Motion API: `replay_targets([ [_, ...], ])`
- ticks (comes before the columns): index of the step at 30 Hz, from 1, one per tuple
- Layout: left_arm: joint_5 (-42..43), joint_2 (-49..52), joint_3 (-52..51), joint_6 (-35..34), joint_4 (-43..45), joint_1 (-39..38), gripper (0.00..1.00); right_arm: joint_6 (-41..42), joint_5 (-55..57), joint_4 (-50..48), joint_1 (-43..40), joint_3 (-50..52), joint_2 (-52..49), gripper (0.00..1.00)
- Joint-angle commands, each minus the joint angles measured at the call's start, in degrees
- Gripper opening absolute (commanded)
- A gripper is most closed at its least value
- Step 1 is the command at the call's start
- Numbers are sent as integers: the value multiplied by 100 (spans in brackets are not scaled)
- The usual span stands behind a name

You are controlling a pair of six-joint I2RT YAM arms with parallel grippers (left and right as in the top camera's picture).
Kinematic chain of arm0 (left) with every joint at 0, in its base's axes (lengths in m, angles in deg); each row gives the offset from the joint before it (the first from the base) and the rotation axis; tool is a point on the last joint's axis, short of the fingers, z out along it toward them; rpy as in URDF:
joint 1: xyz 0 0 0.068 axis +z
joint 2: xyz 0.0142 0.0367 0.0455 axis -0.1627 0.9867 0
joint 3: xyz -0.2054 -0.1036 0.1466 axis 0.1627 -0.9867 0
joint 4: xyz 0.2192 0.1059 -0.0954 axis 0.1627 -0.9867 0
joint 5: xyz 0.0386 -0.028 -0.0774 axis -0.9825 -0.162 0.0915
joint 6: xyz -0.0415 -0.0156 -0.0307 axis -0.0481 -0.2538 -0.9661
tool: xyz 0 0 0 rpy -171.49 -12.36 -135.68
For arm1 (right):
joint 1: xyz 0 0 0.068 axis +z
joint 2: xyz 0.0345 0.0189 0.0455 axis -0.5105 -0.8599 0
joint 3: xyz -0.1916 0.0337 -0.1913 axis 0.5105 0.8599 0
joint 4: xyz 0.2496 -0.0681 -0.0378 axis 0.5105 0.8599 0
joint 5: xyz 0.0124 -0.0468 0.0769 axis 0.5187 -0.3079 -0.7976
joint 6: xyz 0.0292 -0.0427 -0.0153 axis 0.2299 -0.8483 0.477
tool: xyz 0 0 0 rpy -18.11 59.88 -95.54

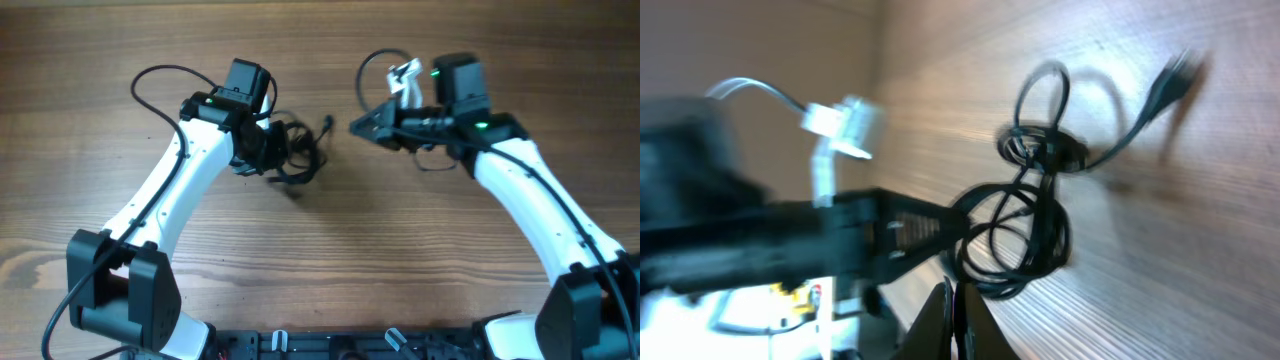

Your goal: Untangle cables

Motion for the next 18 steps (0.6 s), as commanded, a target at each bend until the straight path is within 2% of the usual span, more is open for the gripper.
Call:
replay_targets([
  [1,-437,-31,4,68,13,37,4,173,-1163,-254,-269,-105,105,4],
  [3,-433,-31,4,66,-7,37,4,179,-1257,-350,-369,-105,105,4],
  [6,-170,-31,4,66,0,37,4,-260,-1010,-96,-227,-105,103,5],
  [9,557,-31,7,199,0,55,4,-732,-243,448,87,-105,98,30],
  [11,846,-31,7,31,24,81,4,-715,271,667,378,-103,98,45],
  [14,887,-31,7,-592,173,79,4,208,1314,927,828,-92,83,46],
  [18,909,-31,7,-901,348,79,4,654,1486,925,1067,-92,-79,45],
])
